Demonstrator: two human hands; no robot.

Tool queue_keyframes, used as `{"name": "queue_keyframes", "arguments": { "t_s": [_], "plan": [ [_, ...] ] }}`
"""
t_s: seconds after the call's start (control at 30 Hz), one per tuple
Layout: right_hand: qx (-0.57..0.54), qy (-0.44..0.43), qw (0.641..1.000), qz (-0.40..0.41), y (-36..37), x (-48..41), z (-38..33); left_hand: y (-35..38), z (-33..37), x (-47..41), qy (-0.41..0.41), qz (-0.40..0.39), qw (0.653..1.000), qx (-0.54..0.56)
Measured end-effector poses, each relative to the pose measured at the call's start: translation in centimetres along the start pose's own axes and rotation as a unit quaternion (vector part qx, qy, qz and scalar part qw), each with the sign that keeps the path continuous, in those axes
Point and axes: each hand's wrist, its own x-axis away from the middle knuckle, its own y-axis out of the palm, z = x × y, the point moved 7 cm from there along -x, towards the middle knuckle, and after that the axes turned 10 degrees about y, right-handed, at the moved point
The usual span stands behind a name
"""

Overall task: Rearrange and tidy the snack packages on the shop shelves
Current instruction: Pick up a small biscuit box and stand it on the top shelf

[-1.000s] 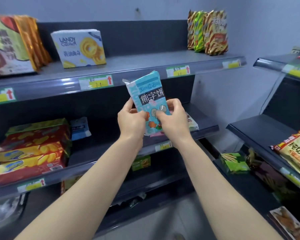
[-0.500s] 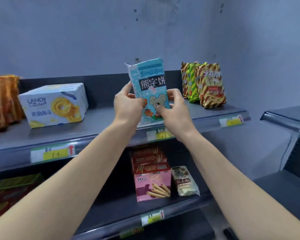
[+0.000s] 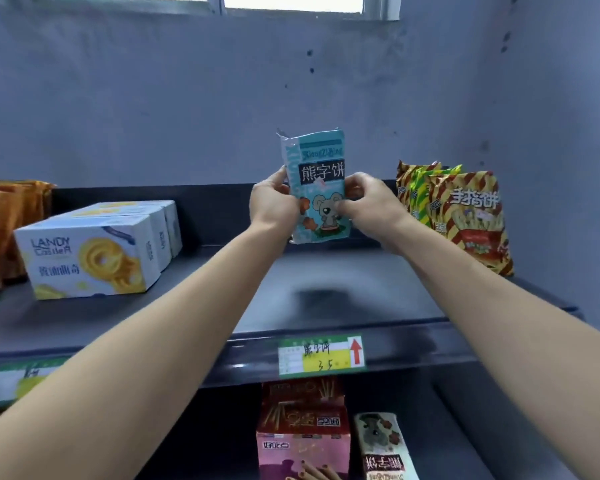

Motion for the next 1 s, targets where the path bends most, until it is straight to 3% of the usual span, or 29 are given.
{"name": "queue_keyframes", "arguments": {
  "t_s": [0.47, 0.77, 1.0],
  "plan": [
    [-0.093, 0.131, 0.98, -0.118, 3.8, -5.2, 5.3, 0.1, -6.9, -3.4, -0.071, 0.038, 0.997, 0.014],
    [-0.057, 0.146, 0.968, -0.196, 6.4, -6.0, 6.0, -1.8, -8.7, -4.0, -0.083, 0.078, 0.993, 0.003],
    [-0.041, 0.14, 0.97, -0.196, 7.4, -6.9, 6.7, -2.0, -8.8, -4.1, -0.078, 0.085, 0.993, 0.003]
  ]
}}
